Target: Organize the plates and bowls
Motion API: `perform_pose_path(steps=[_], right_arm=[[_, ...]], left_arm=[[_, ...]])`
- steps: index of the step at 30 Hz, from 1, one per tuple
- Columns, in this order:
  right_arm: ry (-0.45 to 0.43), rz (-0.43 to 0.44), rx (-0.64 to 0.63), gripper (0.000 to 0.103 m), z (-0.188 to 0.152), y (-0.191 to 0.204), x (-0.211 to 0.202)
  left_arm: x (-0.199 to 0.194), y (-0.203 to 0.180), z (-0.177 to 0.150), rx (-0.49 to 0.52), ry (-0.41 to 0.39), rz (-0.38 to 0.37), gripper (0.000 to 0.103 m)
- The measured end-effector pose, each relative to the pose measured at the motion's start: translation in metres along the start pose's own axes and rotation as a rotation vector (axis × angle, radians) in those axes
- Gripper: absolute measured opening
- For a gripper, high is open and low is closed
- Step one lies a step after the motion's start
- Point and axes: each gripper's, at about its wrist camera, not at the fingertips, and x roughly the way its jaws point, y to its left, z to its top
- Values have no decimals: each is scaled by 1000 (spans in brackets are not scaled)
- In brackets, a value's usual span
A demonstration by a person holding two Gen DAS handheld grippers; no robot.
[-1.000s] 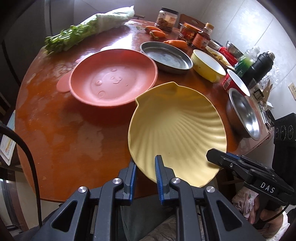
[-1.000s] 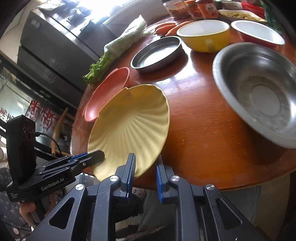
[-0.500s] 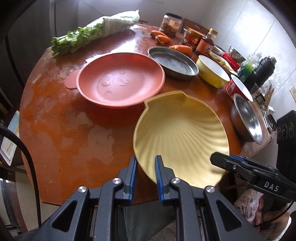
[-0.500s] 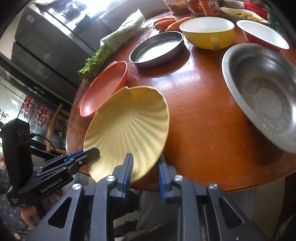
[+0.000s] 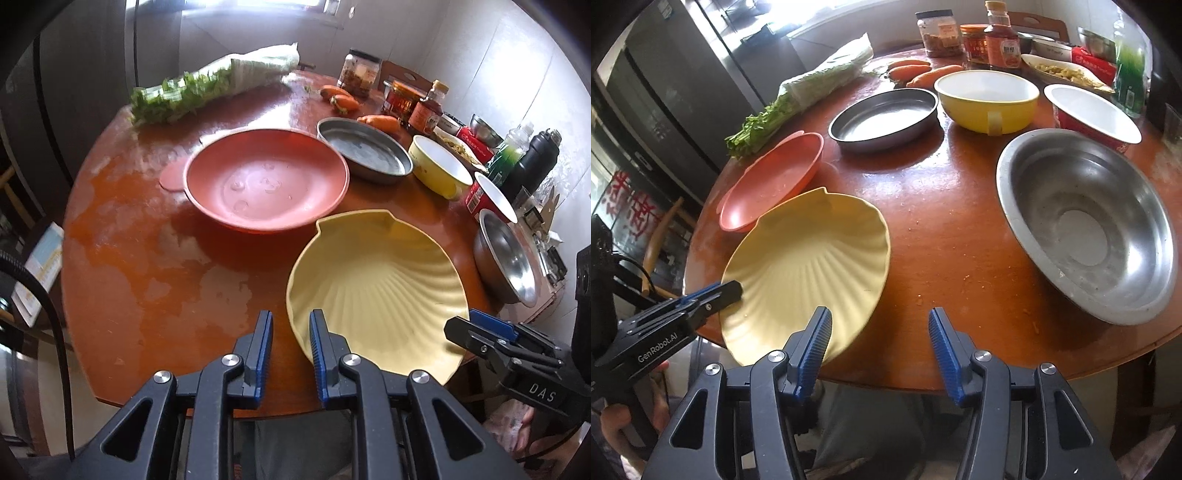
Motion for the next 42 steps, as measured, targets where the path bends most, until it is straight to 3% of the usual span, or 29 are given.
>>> perform_pose_path(steps=[6, 10, 14, 19, 21, 25, 29, 36, 42], right_arm=[[-44, -30, -12, 56, -1, 1, -11], [-86, -41, -3, 56, -3, -2, -24], [-128, -21, -9, 57, -5, 0, -40], [-172, 32, -49, 57, -2, 11, -59], [-177, 51, -60, 65, 4, 14, -62], [-157, 145, -42, 67, 28, 18, -57], [-119, 192, -31, 67, 59, 26, -38], [-25, 179, -31, 67, 113, 46, 12], [58, 185, -9, 67, 137, 49, 52]], left_arm=[[-23, 6, 1, -20, -87, 22, 22], [-45, 8, 2, -26, -174, 88, 22], [-63, 10, 0, -51, -234, 60, 22], [-60, 15, 1, -105, -200, 25, 22], [-57, 16, 2, -107, -191, 70, 22], [-54, 15, 7, -79, -212, 175, 22], [-51, 21, 17, -70, -212, 172, 22], [-27, 42, 41, -95, -165, 154, 22], [-7, 60, 59, -110, -115, 160, 22]])
